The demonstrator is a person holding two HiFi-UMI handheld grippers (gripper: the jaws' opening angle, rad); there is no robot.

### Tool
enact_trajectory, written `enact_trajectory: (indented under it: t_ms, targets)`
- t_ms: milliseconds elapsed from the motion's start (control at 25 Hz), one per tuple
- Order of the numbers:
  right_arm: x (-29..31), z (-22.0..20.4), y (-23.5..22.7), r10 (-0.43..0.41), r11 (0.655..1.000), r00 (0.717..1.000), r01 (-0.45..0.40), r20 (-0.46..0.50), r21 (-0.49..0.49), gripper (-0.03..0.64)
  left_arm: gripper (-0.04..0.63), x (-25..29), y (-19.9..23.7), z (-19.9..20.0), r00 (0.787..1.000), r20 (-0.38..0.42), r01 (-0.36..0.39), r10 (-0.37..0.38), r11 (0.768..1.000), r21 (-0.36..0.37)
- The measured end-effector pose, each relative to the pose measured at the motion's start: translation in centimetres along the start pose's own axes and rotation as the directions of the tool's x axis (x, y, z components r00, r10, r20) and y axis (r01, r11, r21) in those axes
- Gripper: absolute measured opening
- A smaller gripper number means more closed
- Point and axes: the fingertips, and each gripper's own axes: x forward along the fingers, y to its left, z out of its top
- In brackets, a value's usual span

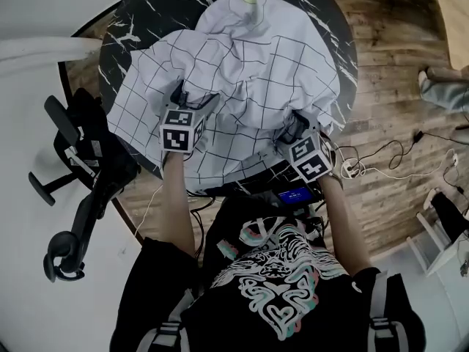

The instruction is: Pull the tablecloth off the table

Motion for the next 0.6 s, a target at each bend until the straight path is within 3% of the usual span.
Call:
enact_trajectory:
  t_ms: [600]
  targets:
    - [0.28,-0.08,-0.22,-0.034,0.999,0.999,0.034,-0.004,-0.034,0.351,0.401,0.04,-0.56,0.07,1.0,0.017,0.013,-0.013,1.0,0.006]
